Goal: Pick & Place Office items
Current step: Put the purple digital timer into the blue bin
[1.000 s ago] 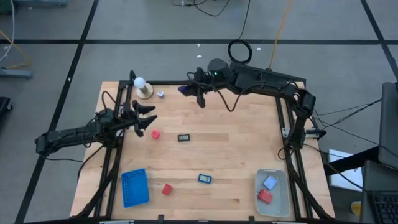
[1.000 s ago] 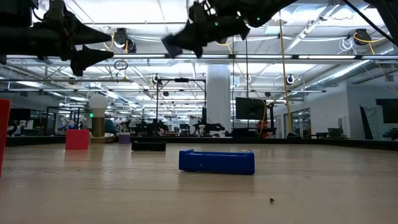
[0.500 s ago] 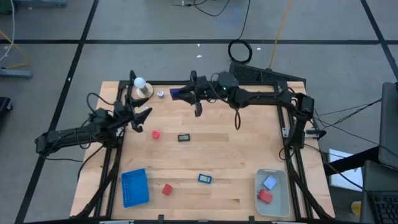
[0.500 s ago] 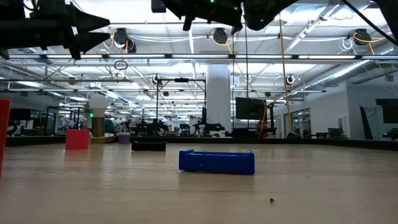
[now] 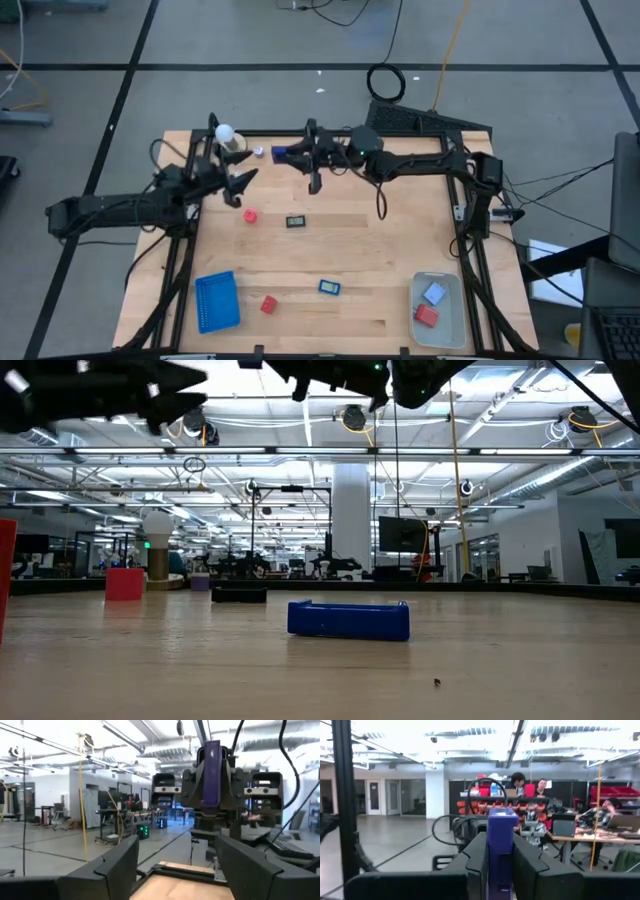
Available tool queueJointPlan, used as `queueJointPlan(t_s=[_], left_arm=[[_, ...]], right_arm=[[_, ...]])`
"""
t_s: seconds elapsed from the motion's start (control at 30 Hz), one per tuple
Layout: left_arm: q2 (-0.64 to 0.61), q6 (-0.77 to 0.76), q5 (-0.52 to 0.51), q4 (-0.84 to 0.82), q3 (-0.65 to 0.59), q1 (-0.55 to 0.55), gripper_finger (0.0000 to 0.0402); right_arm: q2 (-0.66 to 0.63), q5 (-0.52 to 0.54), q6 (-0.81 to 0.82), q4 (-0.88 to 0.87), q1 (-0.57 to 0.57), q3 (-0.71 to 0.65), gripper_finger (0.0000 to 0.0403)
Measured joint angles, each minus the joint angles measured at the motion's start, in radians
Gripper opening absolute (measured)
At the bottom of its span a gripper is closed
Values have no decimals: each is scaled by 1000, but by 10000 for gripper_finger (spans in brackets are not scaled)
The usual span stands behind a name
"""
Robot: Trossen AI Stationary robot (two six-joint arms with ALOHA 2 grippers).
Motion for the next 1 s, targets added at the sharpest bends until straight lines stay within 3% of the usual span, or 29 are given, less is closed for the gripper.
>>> queueJointPlan(t_s=[0.2, 0.33, 0.53, 1.0], left_arm=[[229, -25, 309, -235, 360, 91, 260], [342, -98, 444, -313, 486, 140, 260], [419, -164, 454, -232, 514, 159, 260], [423, -192, 524, -221, 516, 146, 259]], right_arm=[[-45, -48, 18, -7, -26, 0, 44], [-95, -86, 17, -25, -40, 1, 44], [-141, -110, -21, -107, -44, 1, 44], [-139, -109, -54, -130, -43, 1, 44]])
